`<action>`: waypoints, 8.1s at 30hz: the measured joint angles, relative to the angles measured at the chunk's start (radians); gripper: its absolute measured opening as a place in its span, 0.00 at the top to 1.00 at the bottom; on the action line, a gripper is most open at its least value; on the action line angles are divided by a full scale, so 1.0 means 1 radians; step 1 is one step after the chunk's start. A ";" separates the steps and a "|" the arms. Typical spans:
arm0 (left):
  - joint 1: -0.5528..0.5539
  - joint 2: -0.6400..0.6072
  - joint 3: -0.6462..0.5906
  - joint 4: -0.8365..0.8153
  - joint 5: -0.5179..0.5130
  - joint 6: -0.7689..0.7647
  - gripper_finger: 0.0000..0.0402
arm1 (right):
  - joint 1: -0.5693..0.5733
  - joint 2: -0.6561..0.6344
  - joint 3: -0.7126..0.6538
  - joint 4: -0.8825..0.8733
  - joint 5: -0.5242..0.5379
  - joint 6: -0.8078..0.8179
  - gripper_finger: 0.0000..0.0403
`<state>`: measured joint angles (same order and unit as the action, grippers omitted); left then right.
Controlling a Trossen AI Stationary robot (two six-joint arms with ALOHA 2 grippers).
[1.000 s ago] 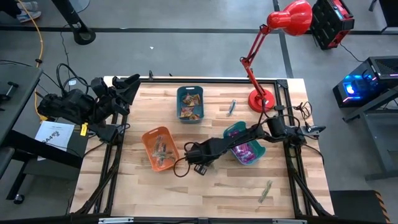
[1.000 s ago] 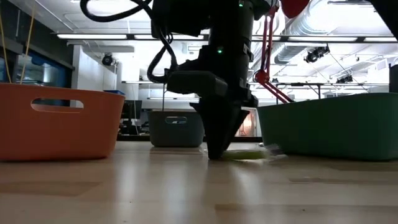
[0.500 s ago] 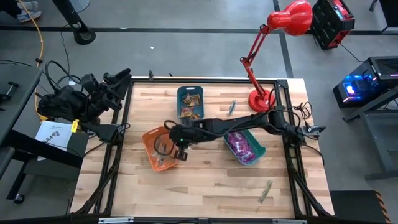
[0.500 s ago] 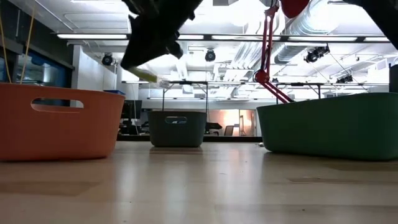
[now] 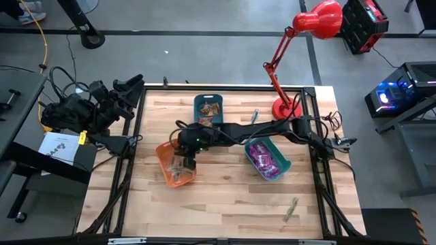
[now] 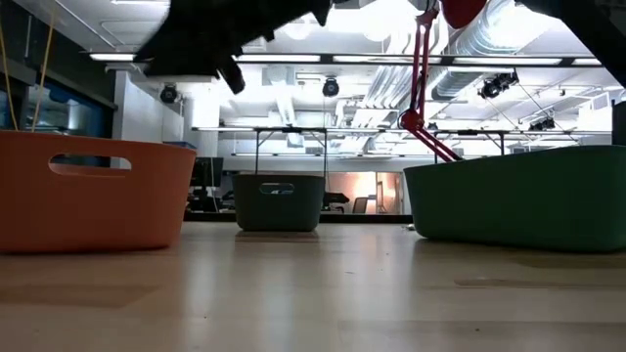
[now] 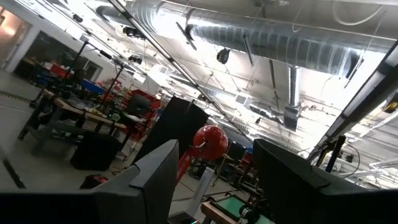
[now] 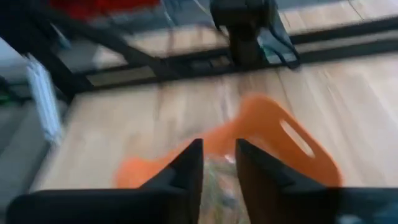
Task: Sort candy
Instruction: Put the green candy into the orange bin, then put the blue candy into the orange bin, then adjust the orange bin
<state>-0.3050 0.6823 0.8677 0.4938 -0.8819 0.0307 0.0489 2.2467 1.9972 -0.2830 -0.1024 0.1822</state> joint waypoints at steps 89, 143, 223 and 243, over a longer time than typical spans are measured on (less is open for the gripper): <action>0.000 -0.002 0.000 0.006 -0.048 0.018 0.50 | 0.267 -0.884 -0.895 -0.433 0.256 0.863 0.99; -0.024 -0.016 0.000 -0.030 -0.073 -0.001 0.50 | -0.452 -0.205 -0.135 -0.833 0.232 0.081 0.53; -0.024 0.012 0.000 -0.030 -0.045 -0.115 0.50 | -0.043 -0.043 -0.161 0.153 -0.208 0.366 0.49; -0.252 0.191 0.000 -1.169 0.059 -1.106 0.98 | -0.246 -0.312 -0.031 -0.958 0.165 -0.227 0.95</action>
<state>-0.5571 0.8728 0.8673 -0.6748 -0.8225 -1.0752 -0.1975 1.9343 1.9659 -1.2410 0.0623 -0.0445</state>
